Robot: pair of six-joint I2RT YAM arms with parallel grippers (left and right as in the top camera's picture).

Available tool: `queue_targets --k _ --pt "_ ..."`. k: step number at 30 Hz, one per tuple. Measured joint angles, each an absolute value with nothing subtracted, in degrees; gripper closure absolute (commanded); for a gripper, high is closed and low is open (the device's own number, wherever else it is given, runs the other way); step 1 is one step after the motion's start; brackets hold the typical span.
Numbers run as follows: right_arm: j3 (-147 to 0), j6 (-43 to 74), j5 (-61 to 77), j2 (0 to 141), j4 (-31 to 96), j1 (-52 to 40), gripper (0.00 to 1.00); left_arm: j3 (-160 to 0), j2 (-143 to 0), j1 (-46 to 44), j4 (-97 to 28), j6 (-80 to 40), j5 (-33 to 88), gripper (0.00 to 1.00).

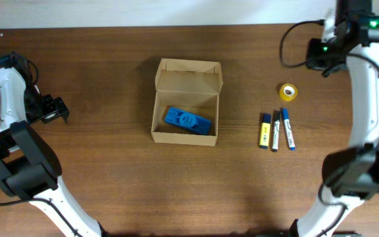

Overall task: Pack container
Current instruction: 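Open the right gripper and lift away from the box, then grasp the yellow tape roll by its rim with the right gripper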

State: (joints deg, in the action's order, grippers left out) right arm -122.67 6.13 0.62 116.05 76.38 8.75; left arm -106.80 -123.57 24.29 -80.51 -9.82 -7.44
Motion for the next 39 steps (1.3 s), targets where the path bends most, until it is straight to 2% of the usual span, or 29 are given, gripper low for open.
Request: queue_targets --k 2,10,12,14,16,39 --pt "-122.67 9.15 1.91 119.37 75.77 9.8 0.8 -106.8 -123.57 24.29 -80.51 -9.82 -7.44 0.0" --pt "-122.67 15.84 5.06 129.82 74.46 9.69 0.79 -106.8 -123.57 24.29 -80.53 -9.8 -7.44 0.0" --pt "-122.67 16.75 5.69 131.66 73.71 9.65 0.73 -106.8 -123.57 24.29 -80.53 -9.8 -7.44 0.0" --pt "-122.67 17.74 6.04 133.19 72.93 9.65 0.63 -106.8 -123.57 24.29 -80.53 -9.82 -7.44 0.0" --pt "-122.67 17.78 6.2 134.28 72.25 9.65 0.59 -106.8 -123.57 24.29 -80.51 -9.82 -7.46 0.0" --pt "-122.67 19.55 3.38 138.39 71.72 11.97 0.59 -106.8 -123.57 24.29 -80.53 -9.82 -7.46 0.0"
